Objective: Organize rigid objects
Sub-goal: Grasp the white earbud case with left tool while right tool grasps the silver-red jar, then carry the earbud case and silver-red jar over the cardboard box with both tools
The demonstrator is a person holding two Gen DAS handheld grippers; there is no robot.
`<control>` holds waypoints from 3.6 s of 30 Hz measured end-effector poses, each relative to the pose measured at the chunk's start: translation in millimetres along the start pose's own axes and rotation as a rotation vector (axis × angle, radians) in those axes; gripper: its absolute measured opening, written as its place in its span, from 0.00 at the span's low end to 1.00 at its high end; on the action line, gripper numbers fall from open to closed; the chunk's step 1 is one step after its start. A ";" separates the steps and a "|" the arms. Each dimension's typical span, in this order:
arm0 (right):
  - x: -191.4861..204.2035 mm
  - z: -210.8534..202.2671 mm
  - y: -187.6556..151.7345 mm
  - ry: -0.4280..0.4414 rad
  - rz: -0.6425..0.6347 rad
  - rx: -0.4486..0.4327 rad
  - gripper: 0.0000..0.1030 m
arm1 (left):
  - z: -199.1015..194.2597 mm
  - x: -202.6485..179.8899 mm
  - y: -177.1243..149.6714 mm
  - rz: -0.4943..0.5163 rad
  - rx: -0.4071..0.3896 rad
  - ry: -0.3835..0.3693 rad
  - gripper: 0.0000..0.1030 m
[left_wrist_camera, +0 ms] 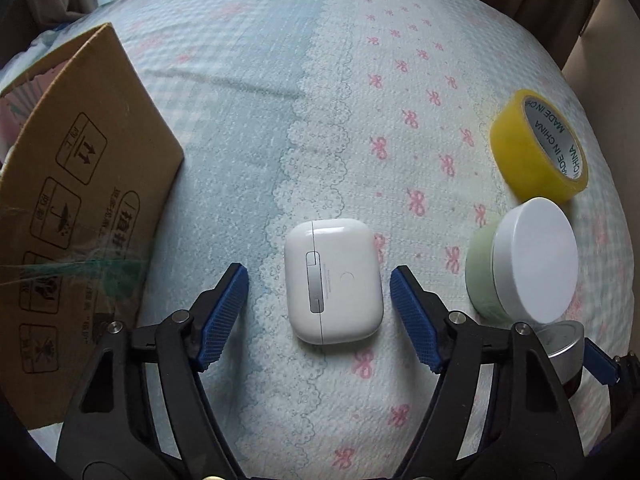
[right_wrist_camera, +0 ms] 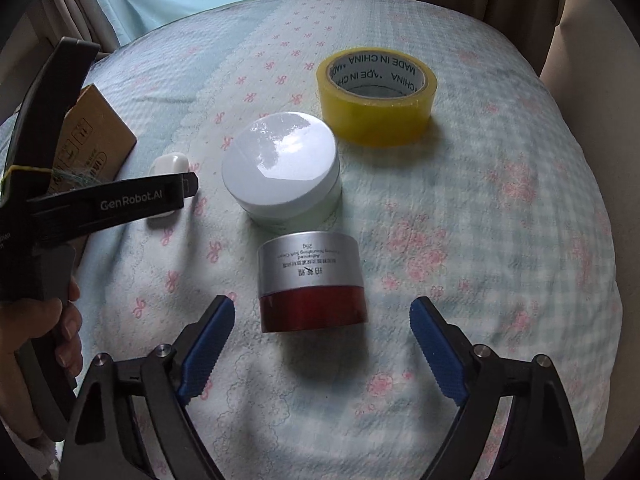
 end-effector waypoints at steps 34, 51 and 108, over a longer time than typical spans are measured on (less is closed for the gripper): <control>13.3 -17.3 19.6 -0.017 0.032 -0.034 0.49 | -43.7 1.1 11.5 0.037 -0.038 -0.077 0.42; 37.3 -202.0 63.9 -0.042 0.091 -0.225 0.49 | -250.4 23.4 46.0 0.069 -0.194 -0.175 0.42; 311.9 -34.4 133.8 -0.008 0.462 0.201 0.49 | -89.6 350.9 152.3 0.302 0.194 -0.116 0.42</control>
Point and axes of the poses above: each gripper's, at about its wrist camera, not at the fingertips, and z roughly the way its jaws point, x to its left, y to its top, the point moved 3 cm from there along z, roughly the way its jaws point
